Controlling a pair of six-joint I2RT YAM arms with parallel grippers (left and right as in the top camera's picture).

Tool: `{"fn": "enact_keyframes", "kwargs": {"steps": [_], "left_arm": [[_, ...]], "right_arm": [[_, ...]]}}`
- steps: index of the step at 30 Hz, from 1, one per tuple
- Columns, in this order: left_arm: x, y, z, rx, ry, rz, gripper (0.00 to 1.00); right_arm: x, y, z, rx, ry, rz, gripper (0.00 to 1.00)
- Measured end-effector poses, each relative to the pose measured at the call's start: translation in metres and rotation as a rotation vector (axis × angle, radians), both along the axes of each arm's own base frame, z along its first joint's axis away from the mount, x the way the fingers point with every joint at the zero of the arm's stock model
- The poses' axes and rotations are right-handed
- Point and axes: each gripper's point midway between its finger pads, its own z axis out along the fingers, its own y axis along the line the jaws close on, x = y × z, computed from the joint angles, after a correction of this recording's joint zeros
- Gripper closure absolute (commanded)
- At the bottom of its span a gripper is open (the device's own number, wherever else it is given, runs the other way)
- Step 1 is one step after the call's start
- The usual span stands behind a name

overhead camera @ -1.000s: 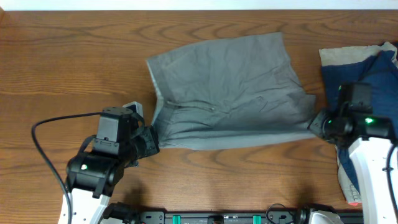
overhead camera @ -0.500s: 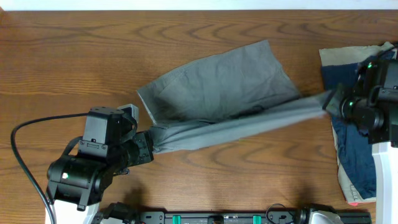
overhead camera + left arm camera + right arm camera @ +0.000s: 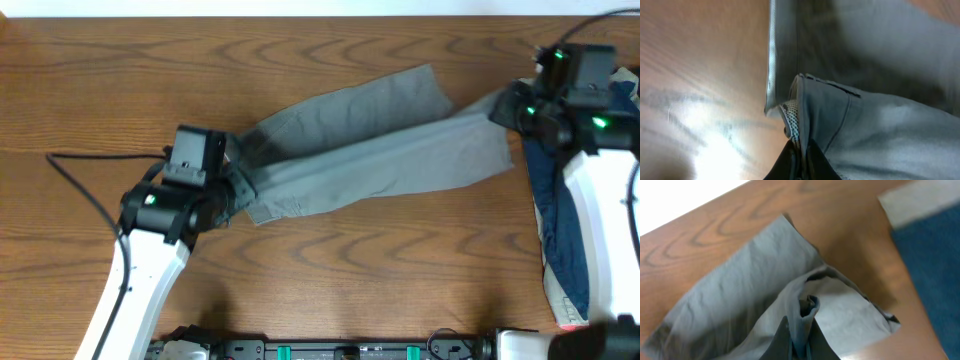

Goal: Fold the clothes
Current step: 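Lift the near edge with both grippers and fold it toward the far edge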

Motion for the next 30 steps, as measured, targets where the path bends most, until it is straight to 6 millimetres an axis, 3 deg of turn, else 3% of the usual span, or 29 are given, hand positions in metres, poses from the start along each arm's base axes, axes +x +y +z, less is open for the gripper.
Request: {"fn": "enact_keyframes", "kwargs": {"steps": [5, 9, 18, 19, 21, 23, 24, 25, 27, 30], "left_arm": [[0.029, 0.013, -0.010, 0.024, -0.028, 0.108, 0.94], [0.044, 0.027, -0.031, 0.039, 0.012, 0.197, 0.94], [0.088, 0.046, -0.081, 0.061, 0.027, 0.322, 0.92], [0.093, 0.046, -0.083, 0.062, 0.019, 0.327, 0.87], [0.101, 0.047, -0.090, 0.068, 0.005, 0.333, 0.64], [0.109, 0.049, -0.094, 0.070, -0.013, 0.343, 0.29], [0.115, 0.049, -0.095, 0.069, -0.029, 0.347, 0.23], [0.120, 0.049, -0.094, 0.062, -0.051, 0.350, 0.24], [0.133, 0.050, -0.088, 0.046, -0.104, 0.353, 0.25], [0.146, 0.058, -0.074, 0.033, -0.171, 0.347, 0.26]], "right_arm": [[0.043, 0.019, -0.010, -0.003, -0.092, 0.051, 0.99], [0.071, 0.041, -0.014, 0.001, -0.168, 0.096, 0.99], [0.130, 0.078, -0.066, -0.004, -0.263, 0.149, 0.98], [0.134, 0.080, -0.068, -0.006, -0.276, 0.148, 0.98], [0.146, 0.089, -0.078, -0.006, -0.312, 0.159, 0.99], [0.155, 0.098, -0.085, -0.005, -0.342, 0.166, 0.63], [0.157, 0.104, -0.089, -0.002, -0.353, 0.174, 0.34], [0.160, 0.107, -0.092, -0.002, -0.364, 0.177, 0.11], [0.162, 0.112, -0.097, -0.001, -0.372, 0.184, 0.01], [0.163, 0.115, -0.096, -0.002, -0.379, 0.188, 0.01]]}}
